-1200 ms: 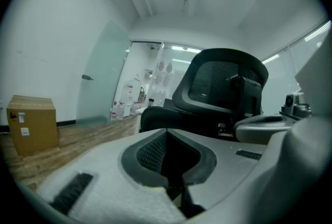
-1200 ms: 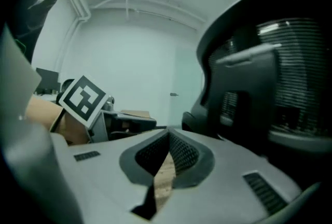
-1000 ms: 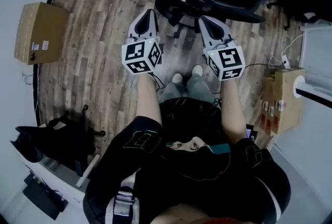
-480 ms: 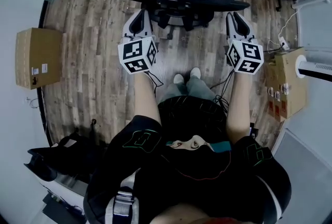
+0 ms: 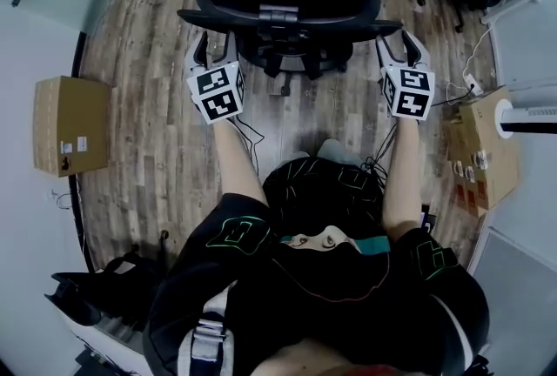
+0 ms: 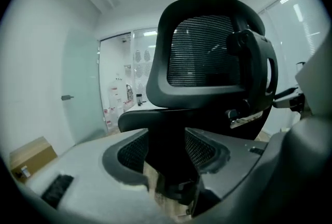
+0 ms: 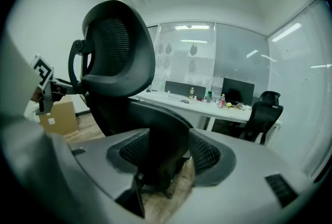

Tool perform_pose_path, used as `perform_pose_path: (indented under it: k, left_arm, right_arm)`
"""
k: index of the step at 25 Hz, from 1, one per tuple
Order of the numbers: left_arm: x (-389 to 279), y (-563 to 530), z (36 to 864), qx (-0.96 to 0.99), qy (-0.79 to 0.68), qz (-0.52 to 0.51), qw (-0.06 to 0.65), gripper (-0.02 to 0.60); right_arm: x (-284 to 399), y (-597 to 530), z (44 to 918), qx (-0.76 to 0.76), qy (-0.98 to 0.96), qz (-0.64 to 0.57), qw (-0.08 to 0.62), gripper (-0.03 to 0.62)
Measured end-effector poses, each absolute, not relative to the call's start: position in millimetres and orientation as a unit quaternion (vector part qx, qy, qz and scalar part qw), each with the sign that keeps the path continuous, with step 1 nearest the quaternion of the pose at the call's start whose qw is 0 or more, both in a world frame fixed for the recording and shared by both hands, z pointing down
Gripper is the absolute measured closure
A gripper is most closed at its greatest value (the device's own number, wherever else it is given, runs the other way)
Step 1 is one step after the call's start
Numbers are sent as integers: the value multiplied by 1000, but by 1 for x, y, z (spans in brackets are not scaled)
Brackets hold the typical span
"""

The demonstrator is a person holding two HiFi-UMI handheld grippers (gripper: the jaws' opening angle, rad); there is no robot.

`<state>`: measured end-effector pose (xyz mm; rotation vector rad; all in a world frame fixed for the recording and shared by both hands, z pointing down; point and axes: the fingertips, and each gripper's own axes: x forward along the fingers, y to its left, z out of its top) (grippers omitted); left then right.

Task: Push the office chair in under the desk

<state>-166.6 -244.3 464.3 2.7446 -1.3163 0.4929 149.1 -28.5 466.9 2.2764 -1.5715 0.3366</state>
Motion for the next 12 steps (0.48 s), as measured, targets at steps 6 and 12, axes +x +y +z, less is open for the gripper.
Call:
perform_pose_path:
  k: [6,12]
  left_arm:
    - [-160,-257,467,864,-436,241,-73,310]
    - [-159,-254,464,857,-438,254,-95,311]
  right_arm:
    - [149,-32,459,784,-561,65,257,303]
    - [150,-30,464,774,-571,67,267,292]
